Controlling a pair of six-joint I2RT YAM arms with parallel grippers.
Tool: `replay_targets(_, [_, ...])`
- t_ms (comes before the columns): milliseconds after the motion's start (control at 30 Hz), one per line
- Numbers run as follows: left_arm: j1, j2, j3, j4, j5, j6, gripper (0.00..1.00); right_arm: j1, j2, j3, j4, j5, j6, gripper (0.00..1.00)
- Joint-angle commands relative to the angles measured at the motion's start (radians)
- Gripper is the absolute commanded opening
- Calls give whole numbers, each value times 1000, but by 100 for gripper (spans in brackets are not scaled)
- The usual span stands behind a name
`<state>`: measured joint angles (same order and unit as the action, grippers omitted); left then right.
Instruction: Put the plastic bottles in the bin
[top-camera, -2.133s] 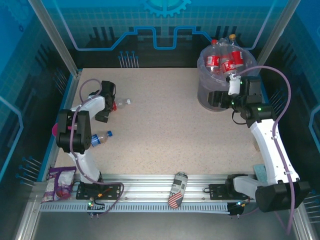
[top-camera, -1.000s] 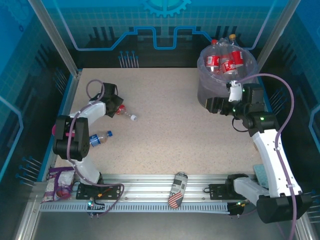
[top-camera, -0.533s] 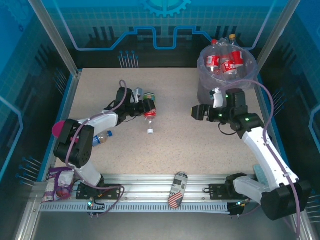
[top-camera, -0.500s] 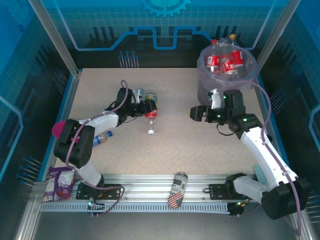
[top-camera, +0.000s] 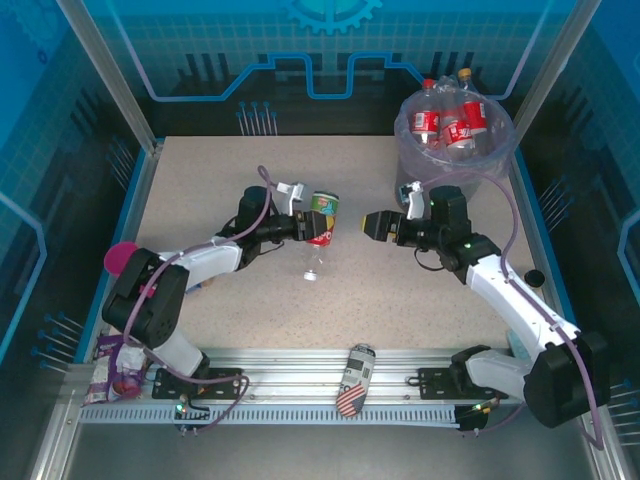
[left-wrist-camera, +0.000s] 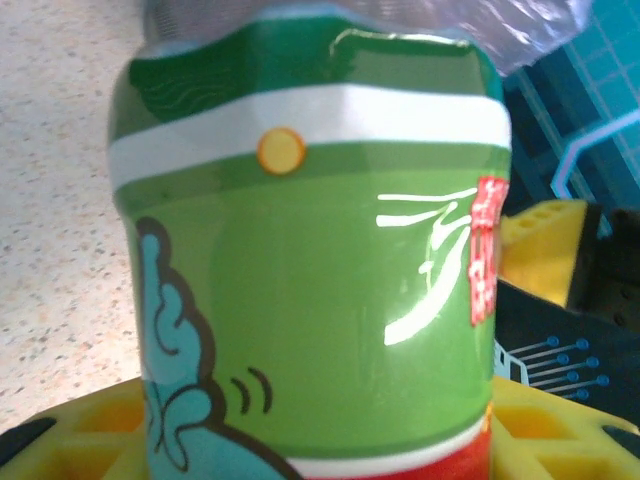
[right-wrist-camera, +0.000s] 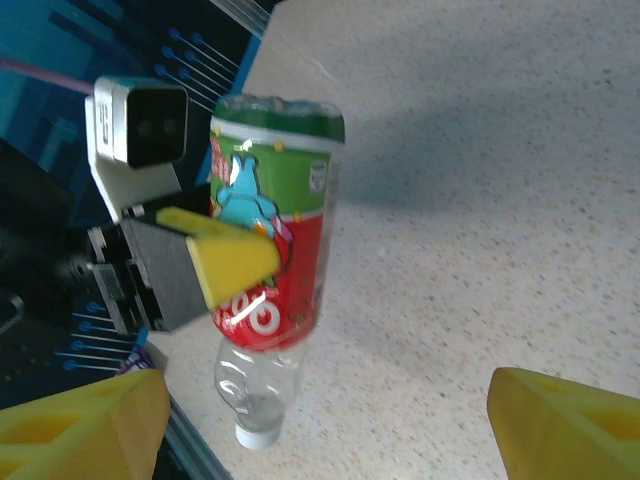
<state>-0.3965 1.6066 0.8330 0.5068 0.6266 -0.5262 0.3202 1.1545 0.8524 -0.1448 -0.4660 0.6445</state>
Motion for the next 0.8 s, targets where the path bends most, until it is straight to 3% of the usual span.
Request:
replay_targets(0, [-14, -32, -10, 13, 22, 92, 48, 9, 12, 1, 108, -50, 74, 84])
replay_targets(167, [-68, -33, 36, -80, 7, 182, 49, 64, 73, 21, 215, -5, 116, 85])
replay_targets(433, [-101, -41, 50, -44, 12, 172, 50, 105, 217, 77, 336, 15, 162, 84])
replay_targets(767, [-129, -30, 86, -39, 0, 177, 50, 121, 298, 99, 395, 14, 199, 73])
